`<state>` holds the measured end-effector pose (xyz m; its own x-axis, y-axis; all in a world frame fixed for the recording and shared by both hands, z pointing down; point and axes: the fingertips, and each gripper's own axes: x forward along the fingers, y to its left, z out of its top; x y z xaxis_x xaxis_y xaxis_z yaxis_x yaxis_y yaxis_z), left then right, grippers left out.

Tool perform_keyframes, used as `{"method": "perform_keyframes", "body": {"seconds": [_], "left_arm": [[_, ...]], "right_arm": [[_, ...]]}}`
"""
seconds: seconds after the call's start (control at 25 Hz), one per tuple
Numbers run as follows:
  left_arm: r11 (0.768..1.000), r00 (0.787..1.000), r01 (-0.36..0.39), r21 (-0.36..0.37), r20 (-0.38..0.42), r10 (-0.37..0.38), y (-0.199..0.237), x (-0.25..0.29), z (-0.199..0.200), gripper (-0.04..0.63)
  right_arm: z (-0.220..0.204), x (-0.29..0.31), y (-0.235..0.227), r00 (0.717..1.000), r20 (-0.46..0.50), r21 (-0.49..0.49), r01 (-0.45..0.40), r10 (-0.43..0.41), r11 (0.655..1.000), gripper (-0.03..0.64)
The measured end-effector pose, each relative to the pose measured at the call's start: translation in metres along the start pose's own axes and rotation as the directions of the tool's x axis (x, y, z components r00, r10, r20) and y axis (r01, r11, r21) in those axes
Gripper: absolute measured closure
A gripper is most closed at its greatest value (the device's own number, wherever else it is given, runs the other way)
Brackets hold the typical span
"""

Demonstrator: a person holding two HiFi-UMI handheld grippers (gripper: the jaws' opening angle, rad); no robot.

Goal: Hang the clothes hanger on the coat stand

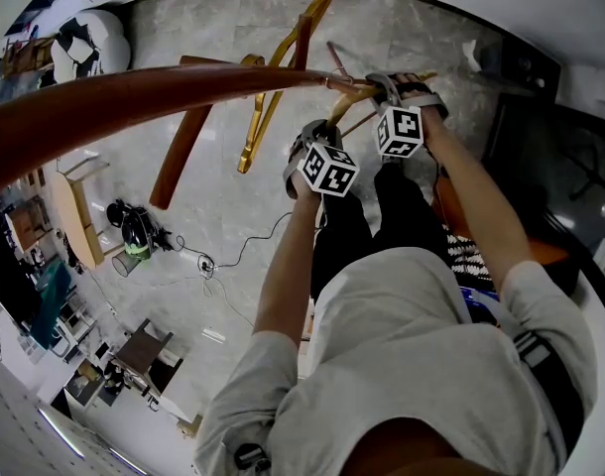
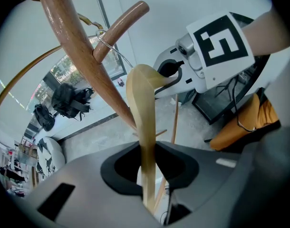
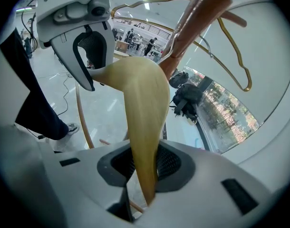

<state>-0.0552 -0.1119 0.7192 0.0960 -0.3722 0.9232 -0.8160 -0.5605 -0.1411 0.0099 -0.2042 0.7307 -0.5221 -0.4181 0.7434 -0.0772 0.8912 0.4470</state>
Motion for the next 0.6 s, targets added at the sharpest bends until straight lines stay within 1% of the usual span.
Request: {"method": "perform_keyframes", "body": {"seconds": [0.44, 0.6], "left_arm": [[0.999, 0.999, -0.035, -0.008, -0.004, 0.035, 0.0033, 0.0092, -0.0030, 0.508], [0.999, 0.999, -0.045, 0.005, 0.000, 0.045, 0.0004, 0.0089, -0.0030, 0.508]], "right_arm": [[-0.0027, 0.0093, 0.0021, 1.000, 0.006, 0.017, 0.003, -0.003, 1.000, 0.538], [-0.0036, 0.0050, 0.0011, 1.000, 0.014, 0.033, 0.010, -0.010, 0.999, 0.526]]}}
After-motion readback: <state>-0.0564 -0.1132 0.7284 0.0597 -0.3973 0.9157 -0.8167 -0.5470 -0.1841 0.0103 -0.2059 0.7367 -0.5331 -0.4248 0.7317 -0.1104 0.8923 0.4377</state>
